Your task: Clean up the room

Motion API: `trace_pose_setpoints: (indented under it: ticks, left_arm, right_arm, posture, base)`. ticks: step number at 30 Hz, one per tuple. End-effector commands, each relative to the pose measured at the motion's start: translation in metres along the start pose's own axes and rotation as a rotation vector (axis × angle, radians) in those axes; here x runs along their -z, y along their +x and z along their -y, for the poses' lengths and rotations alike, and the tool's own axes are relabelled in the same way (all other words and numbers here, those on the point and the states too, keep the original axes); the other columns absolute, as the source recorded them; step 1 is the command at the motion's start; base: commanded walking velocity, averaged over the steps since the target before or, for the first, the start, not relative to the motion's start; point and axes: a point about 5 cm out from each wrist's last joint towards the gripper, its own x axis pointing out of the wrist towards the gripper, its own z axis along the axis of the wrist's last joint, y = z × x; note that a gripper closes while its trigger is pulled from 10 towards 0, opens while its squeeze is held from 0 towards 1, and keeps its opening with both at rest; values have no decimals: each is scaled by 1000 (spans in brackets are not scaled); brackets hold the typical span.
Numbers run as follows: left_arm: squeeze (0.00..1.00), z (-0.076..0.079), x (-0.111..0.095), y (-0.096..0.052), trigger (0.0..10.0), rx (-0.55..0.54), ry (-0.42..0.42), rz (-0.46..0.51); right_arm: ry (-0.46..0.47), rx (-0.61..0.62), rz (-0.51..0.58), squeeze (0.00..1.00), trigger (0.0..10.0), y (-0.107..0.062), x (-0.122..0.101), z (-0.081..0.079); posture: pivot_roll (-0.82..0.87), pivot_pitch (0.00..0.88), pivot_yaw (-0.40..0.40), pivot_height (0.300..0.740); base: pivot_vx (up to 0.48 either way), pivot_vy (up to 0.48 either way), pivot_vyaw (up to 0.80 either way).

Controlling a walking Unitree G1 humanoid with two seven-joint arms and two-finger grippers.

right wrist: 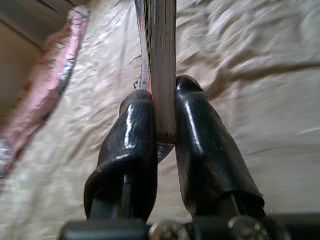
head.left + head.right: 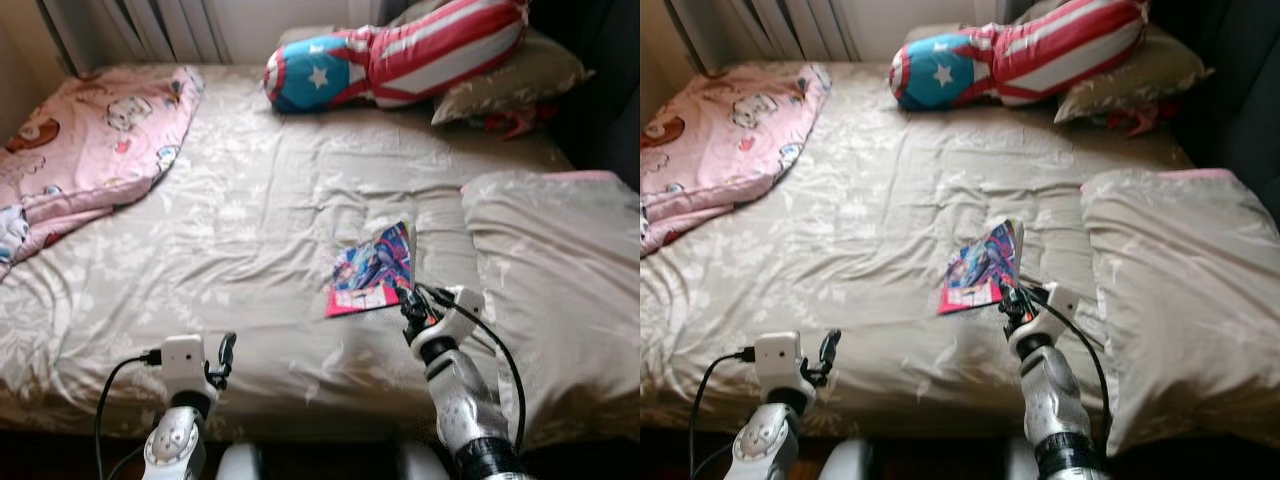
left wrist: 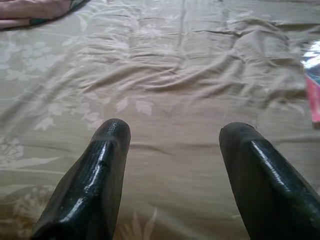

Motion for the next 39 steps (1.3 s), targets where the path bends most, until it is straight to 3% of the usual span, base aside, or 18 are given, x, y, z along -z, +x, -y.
trace_pose_setpoints:
  ticks: [1, 4, 9, 12, 14, 33, 34, 35, 39]
  left_arm:
    - [0, -1, -1, -2, 10000, 14, 25, -3]
    - [0, -2, -2, -2, 10000, 22, 39, -2]
    - [0, -3, -2, -4, 10000, 34, 55, -6]
    - [0, -4, -2, -6, 10000, 38, 63, -9]
    - [0, -6, -2, -8, 10000, 39, 66, -12]
    - [0, -7, -1, -12, 10000, 57, 84, -33]
    - [0, -8, 0, -14, 10000, 59, 87, -35]
    - [0, -9, 0, -15, 10000, 57, 88, -37]
    - [0, -12, 0, -16, 10000, 47, 91, -41]
  right_arm:
    - [44, -41, -12, 0, 10000, 4, 0, -5]
    - [80, -40, -76, 0, 10000, 6, 7, 0]
    - [47, 118, -204, 0, 10000, -5, 23, 27]
    - [-20, 208, -217, 0, 10000, -9, 23, 38]
    - [22, 269, -202, 0, 10000, -11, 22, 43]
    - [23, 362, -221, 0, 10000, -20, 30, 55]
    - [23, 361, -220, 153, 10000, -21, 30, 55]
    - [24, 361, -219, 482, 10000, -21, 30, 55]
    - [38, 370, -209, 447, 10000, -20, 30, 55]
  posture:
    - [22, 129, 32, 638]
    - [27, 132, 35, 638]
    - [52, 144, 49, 638]
    - [64, 149, 56, 638]
    - [70, 152, 64, 638]
    - [77, 155, 75, 638]
    - [77, 155, 75, 638]
    - [77, 157, 75, 638]
    - [77, 157, 75, 638]
  base:
    - [0, 0, 0]
    - [0, 0, 0]
    - [0, 0, 0]
    - [0, 0, 0]
    - [0, 0, 0]
    - [0, 0, 0]
    - [0, 0, 0]
    - [0, 0, 0]
    - [0, 0, 0]
